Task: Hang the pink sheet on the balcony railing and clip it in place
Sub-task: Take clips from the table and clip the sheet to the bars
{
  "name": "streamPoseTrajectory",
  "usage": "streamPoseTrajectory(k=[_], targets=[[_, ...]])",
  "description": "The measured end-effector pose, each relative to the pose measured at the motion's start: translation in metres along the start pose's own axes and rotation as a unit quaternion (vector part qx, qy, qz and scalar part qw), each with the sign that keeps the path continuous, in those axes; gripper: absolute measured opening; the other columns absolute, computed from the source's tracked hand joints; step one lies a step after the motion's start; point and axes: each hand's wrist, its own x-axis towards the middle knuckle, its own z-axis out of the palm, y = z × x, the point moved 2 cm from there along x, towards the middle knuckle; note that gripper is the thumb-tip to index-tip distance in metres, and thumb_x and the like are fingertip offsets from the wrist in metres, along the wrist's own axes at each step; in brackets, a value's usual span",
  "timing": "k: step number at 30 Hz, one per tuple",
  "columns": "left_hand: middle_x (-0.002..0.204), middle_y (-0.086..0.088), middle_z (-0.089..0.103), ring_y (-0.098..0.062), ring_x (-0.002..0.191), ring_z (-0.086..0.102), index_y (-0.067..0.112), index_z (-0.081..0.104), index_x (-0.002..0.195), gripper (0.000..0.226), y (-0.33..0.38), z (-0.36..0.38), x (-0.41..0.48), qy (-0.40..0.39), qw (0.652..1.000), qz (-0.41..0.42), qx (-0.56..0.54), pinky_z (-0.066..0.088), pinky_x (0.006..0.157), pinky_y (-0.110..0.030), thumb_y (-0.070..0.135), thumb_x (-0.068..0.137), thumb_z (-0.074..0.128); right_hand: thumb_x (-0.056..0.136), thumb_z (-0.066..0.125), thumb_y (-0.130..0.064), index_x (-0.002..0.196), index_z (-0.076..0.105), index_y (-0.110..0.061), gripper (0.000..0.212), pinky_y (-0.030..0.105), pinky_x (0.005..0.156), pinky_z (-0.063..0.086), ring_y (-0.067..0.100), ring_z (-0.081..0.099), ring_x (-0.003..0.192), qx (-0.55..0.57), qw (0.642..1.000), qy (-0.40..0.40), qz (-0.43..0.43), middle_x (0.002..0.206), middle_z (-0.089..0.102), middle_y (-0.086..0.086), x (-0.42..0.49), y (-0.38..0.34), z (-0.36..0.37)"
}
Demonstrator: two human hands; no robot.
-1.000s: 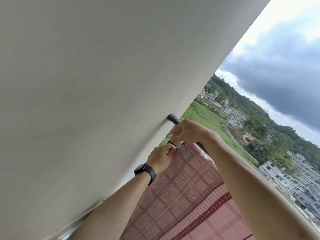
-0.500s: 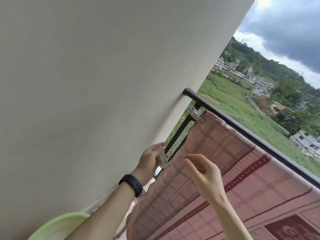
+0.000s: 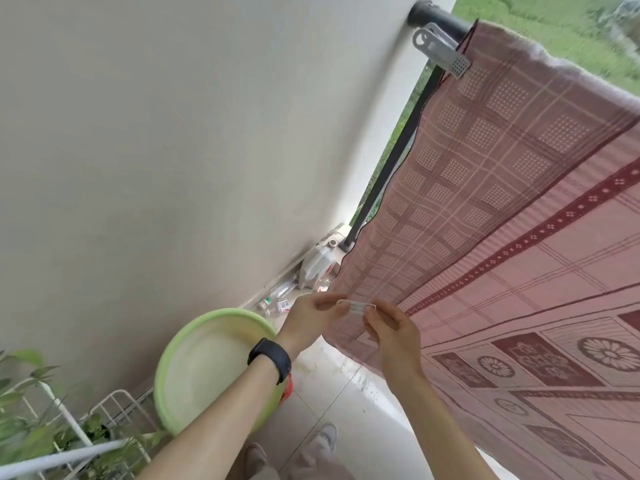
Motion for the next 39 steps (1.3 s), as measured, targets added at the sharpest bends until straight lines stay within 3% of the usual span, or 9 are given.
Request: streamPoseTrajectory(k=[4, 7, 14, 20, 24, 29, 31, 35, 39], targets=[[0.094, 0.004, 0.077, -0.010, 0.088, 0.072, 0.036, 0.078, 0.088, 0.020, -0.010, 0.011, 0.016, -0.030, 0.999, -0.026, 0.023, 0.055, 0.088, -0.030, 0.018, 0.080, 0.081, 0.088, 0.066, -0.002, 0.085, 0.078, -0.007, 0.013, 0.018, 0.069, 0.056, 0.016, 0.071, 0.082, 0.144, 0.982, -0.062, 0.108, 0.087, 0.075, 0.010, 0.024, 0.014, -0.005], [0.095, 0.006, 0.077, -0.011, 0.089, 0.072, 0.040, 0.078, 0.088, 0.018, -0.016, 0.017, 0.028, -0.013, 0.998, -0.045, 0.043, 0.056, 0.093, -0.036, 0.029, 0.075, 0.084, 0.087, 0.070, -0.016, 0.101, 0.073, -0.001, 0.020, 0.028, 0.082, 0.055, 0.021, 0.068, 0.099, 0.117, 0.978, -0.069, 0.156, 0.106, 0.073, 0.016, 0.042, 0.024, -0.004], [0.126, 0.003, 0.055, -0.014, 0.103, 0.060, 0.030, 0.054, 0.128, 0.067, -0.012, 0.013, 0.080, 0.043, 0.991, -0.106, 0.076, 0.049, 0.087, -0.027, 0.037, 0.068, 0.082, 0.101, 0.053, -0.017, 0.096, 0.059, -0.009, 0.012, 0.037, 0.085, 0.054, 0.015, 0.069, 0.087, -0.045, 0.993, -0.070, 0.080, 0.091, 0.073, 0.003, 0.089, 0.010, -0.012], [0.146, 0.002, 0.042, -0.017, 0.132, 0.044, 0.030, 0.033, 0.149, 0.082, 0.023, 0.007, 0.144, 0.056, 0.986, -0.033, 0.155, 0.040, 0.102, -0.031, 0.024, 0.080, 0.078, 0.099, 0.056, -0.027, 0.095, 0.058, -0.027, 0.004, 0.034, 0.078, 0.050, 0.008, 0.064, 0.078, -0.171, 0.980, -0.090, -0.043, 0.076, 0.067, -0.014, 0.108, -0.010, -0.018], [0.145, 0.007, 0.043, -0.019, 0.126, 0.052, 0.035, 0.019, 0.154, 0.105, 0.044, 0.023, 0.187, -0.015, 0.981, -0.006, 0.192, 0.048, 0.101, -0.039, 0.017, 0.072, 0.081, 0.099, 0.057, -0.023, 0.097, 0.056, -0.029, 0.006, 0.022, 0.070, 0.042, -0.011, 0.060, 0.074, -0.207, 0.972, -0.057, -0.091, 0.075, 0.063, -0.030, 0.125, -0.030, -0.013], [0.144, -0.001, 0.049, -0.025, 0.119, 0.056, 0.041, 0.018, 0.154, 0.113, 0.057, 0.047, 0.235, -0.137, 0.951, 0.023, 0.276, 0.047, 0.083, -0.030, 0.013, 0.064, 0.080, 0.099, 0.058, -0.022, 0.102, 0.060, -0.033, 0.011, 0.034, 0.083, 0.052, -0.003, 0.064, 0.087, -0.199, 0.975, 0.009, -0.100, 0.095, 0.068, -0.015, 0.145, -0.042, -0.017], [0.141, 0.010, 0.053, -0.018, 0.118, 0.056, 0.045, 0.034, 0.144, 0.102, 0.055, 0.048, 0.245, -0.175, 0.941, 0.027, 0.288, 0.049, 0.083, -0.031, 0.017, 0.058, 0.081, 0.099, 0.058, -0.024, 0.107, 0.059, -0.031, 0.010, 0.024, 0.081, 0.054, -0.002, 0.064, 0.090, -0.216, 0.970, 0.024, -0.107, 0.102, 0.069, -0.013, 0.147, -0.049, -0.019], [0.077, 0.010, 0.061, -0.017, 0.074, 0.058, 0.025, 0.057, 0.081, 0.023, 0.066, 0.041, 0.232, -0.178, 0.910, 0.092, 0.364, 0.037, 0.057, -0.025, 0.019, 0.072, 0.078, 0.101, 0.053, -0.023, 0.113, 0.058, -0.028, 0.014, 0.008, 0.065, 0.043, -0.010, 0.059, 0.088, -0.251, 0.958, 0.041, -0.133, 0.105, 0.067, -0.016, 0.143, -0.061, -0.009], [0.102, 0.002, 0.065, -0.019, 0.089, 0.064, 0.027, 0.057, 0.096, 0.036, 0.065, 0.036, 0.222, -0.183, 0.952, 0.066, 0.235, 0.054, 0.068, -0.030, 0.000, 0.074, 0.069, 0.103, 0.044, -0.017, 0.108, 0.059, -0.033, 0.022, 0.022, 0.068, 0.043, 0.003, 0.056, 0.074, -0.231, 0.960, 0.072, -0.140, 0.083, 0.064, -0.019, 0.133, -0.065, 0.010]])
